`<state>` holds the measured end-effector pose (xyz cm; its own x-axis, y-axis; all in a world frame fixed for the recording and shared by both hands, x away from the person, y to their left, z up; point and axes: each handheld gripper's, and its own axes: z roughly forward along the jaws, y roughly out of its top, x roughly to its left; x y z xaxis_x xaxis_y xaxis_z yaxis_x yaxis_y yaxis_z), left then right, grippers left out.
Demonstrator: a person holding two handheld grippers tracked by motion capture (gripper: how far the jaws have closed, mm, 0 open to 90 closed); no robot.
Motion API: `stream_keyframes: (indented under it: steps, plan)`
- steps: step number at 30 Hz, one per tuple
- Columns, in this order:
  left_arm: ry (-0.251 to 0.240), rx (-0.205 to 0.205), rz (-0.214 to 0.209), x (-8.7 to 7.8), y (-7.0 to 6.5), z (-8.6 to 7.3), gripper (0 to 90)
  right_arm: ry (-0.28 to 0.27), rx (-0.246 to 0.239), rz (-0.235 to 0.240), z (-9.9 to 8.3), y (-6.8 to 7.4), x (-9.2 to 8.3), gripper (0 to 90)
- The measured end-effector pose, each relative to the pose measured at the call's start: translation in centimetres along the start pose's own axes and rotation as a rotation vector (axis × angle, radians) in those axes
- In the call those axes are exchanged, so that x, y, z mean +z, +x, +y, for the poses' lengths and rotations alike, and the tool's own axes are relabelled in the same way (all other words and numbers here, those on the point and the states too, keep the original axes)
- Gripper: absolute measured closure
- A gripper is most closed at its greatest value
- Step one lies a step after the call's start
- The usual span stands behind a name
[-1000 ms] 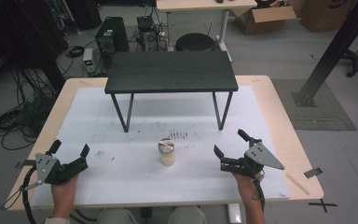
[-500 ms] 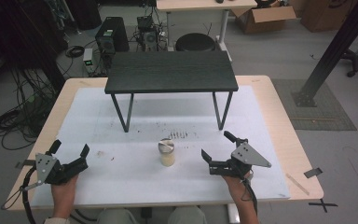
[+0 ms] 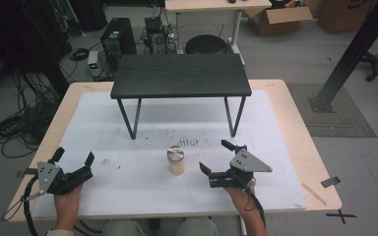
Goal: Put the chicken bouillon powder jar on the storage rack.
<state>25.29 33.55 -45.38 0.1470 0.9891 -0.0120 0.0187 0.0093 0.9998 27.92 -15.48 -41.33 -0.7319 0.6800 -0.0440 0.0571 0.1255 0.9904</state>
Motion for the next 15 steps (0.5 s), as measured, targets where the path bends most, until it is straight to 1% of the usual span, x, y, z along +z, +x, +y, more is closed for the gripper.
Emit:
stream_keyframes:
  steps: [6,9,15]
  plan:
    - [-0.001,-0.001,0.0,0.0,0.0,0.0,1.1,0.018,-0.008,0.043,0.1,0.8,1.1,1.1]
    - [0.0,-0.001,0.0,0.0,0.0,0.0,1.1,0.024,-0.009,0.054,0.1,1.0,1.5,1.2]
    - [0.0,0.0,0.0,0.0,0.0,0.0,1.1,0.044,-0.01,0.09,0.0,1.6,2.9,1.2]
